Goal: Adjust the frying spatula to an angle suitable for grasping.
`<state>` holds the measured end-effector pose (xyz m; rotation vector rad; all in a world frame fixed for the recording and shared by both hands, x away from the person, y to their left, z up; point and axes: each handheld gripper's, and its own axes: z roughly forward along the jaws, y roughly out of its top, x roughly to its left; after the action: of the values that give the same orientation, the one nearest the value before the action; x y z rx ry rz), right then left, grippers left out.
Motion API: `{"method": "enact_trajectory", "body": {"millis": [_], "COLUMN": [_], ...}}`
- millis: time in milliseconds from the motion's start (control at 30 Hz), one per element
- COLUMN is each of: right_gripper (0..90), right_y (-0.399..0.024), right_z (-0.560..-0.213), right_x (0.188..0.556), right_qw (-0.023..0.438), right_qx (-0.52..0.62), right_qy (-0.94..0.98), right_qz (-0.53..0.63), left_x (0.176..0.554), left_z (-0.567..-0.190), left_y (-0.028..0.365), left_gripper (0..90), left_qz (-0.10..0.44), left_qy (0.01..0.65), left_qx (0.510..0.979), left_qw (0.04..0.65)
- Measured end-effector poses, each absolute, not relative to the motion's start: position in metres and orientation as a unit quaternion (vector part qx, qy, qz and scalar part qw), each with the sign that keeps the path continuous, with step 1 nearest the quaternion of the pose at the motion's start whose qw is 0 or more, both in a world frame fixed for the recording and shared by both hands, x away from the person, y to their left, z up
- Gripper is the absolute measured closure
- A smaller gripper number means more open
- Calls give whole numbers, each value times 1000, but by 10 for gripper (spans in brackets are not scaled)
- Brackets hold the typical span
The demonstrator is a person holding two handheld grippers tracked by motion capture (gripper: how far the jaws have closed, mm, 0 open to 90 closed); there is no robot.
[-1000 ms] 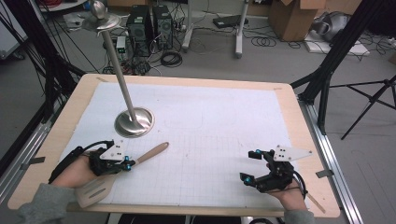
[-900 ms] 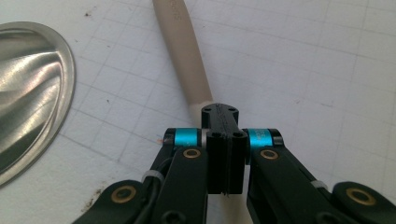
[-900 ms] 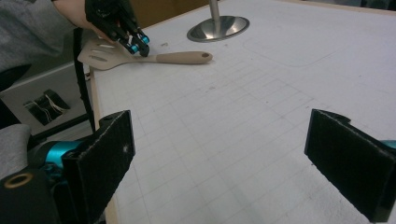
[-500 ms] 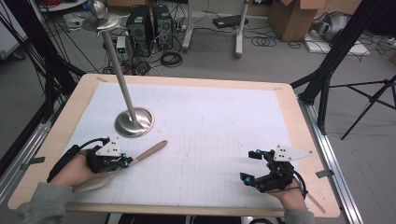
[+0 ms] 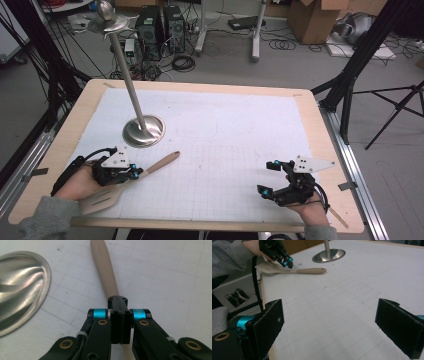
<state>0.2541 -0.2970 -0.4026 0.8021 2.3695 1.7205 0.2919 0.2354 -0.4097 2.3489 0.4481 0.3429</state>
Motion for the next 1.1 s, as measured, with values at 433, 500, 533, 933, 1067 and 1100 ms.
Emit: {"method": "enact_trajectory", "body": {"millis": [433,500,533,933,1067,1100], "right_gripper": [76,76,77,76,76,76], "right_y": [-298,-298,-298,-297,-297,-296], "right_z": [-402,-402,-402,-403,-403,-404], "right_x": [255,255,255,257,258,258], "right_qw": [53,52,52,50,52,53], "right_qx": [263,263,263,266,267,265], "right_qy": [777,778,777,777,777,777], "right_qz": [569,569,569,568,568,568], "left_x": [284,284,284,286,287,287], "left_z": [-400,-399,-400,-405,-404,-404], "left_y": [239,240,240,243,245,246], "left_gripper": [700,599,515,223,220,218], "left_qz": [146,142,149,91,78,76], "left_qy": [238,254,259,276,285,287], "left_qx": [892,888,886,898,896,896], "left_qw": [357,357,356,330,330,331]}}
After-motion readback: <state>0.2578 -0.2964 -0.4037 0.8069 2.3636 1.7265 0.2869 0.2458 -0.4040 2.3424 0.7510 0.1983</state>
